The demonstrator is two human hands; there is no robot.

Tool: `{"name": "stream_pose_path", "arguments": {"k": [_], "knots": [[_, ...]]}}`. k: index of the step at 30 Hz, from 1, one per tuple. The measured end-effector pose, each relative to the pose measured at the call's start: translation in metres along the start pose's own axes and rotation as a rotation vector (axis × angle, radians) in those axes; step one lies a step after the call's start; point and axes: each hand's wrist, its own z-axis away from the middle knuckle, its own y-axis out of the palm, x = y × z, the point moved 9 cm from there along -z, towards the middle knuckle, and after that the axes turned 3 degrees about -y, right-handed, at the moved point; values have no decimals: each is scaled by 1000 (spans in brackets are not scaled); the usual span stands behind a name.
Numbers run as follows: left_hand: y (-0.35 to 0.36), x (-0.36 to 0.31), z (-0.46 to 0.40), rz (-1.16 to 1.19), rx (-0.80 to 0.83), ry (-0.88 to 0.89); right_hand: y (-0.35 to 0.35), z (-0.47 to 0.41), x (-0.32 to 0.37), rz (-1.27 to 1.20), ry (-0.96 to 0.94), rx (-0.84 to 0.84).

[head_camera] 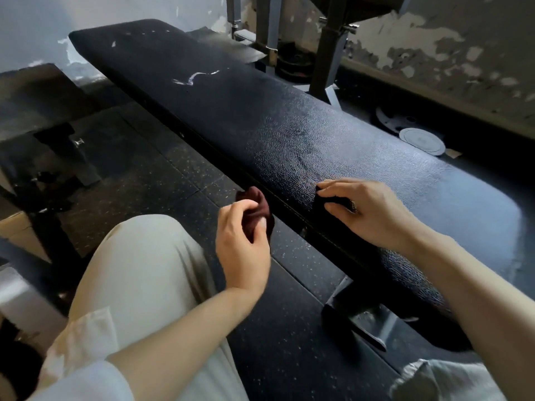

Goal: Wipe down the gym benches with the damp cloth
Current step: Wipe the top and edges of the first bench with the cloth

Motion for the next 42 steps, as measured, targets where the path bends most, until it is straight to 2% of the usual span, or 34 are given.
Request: {"name": "stream_pose_path", "arguments": {"k": [2,6,8,12,14,18,19,21,24,25,26,29,31,33,36,37,40,42], "knots": [[11,1,3,18,49,12,-1,9,-2,17,2,-22],[36,-19,42,106,346,199,3,9,3,29,29,-48],[38,-19,46,128,419,241,2,9,4,21,29,-39],[26,-5,30,106,225,85,-3,20,2,9,11,-13],[28,-10,36,103,222,118,-3,24,2,6,23,-27],[53,-31,79,153,556,307,-2,24,3,12,52,-57],[53,-33,84,149,582,335,-2,25,3,6,50,-51],[45,-32,73,107,456,345,-1,28,1,-17,35,-39],[23,-7,29,17,128,160,-1,36,-3,-30,34,-56],[21,-2,21,-2,83,124,-1,38,-4,-31,36,-69],[24,-3,21,-12,97,142,-1,39,-5,-34,40,-81],[44,-23,54,30,317,339,-1,38,-4,-46,44,-92],[48,-29,69,49,397,438,-1,38,-3,-47,42,-82],[44,-24,59,42,329,397,-1,40,-2,-52,36,-77],[34,-5,34,55,173,166,-2,42,-3,-52,29,-76],[34,-5,33,50,165,170,-3,42,-3,-48,29,-81],[43,-28,55,30,295,443,-2,42,-2,-42,31,-91],[50,-31,65,19,381,513,-2,43,-2,-42,33,-94]]}}
